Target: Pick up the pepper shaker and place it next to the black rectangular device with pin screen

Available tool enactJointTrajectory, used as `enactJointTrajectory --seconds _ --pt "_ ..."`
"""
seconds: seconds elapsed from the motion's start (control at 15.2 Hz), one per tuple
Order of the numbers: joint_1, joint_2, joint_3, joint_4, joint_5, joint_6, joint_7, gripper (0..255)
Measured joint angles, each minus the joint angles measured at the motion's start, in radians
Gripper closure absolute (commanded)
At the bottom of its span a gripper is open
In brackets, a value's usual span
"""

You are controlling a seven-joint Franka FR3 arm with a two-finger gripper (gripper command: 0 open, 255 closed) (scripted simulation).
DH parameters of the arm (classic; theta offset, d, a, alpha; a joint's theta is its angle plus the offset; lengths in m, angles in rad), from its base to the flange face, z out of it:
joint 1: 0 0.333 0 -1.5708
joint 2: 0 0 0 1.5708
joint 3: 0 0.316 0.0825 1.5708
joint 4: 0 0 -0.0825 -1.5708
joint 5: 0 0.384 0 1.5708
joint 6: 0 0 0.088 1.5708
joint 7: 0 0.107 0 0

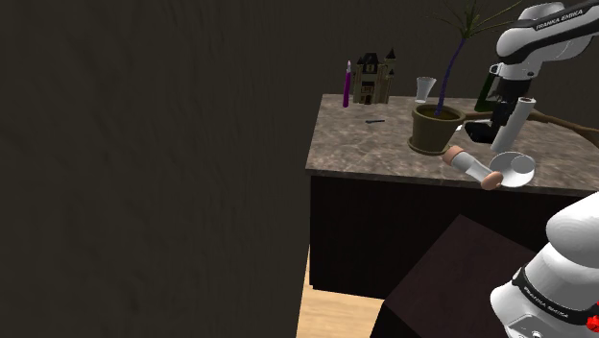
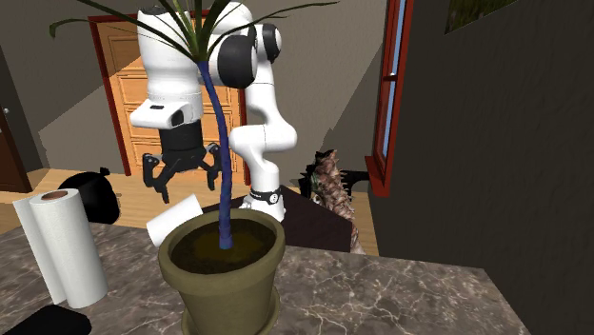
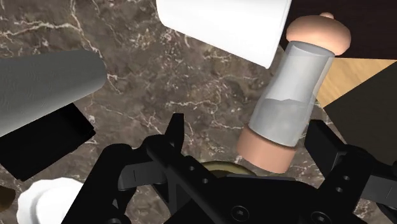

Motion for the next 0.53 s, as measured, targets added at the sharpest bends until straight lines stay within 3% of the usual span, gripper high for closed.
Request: enactJointTrajectory --seconds 0.53 --pt "-0.003 0.014 -0.010 -0.076 -0.002 0.090 0.003 0"
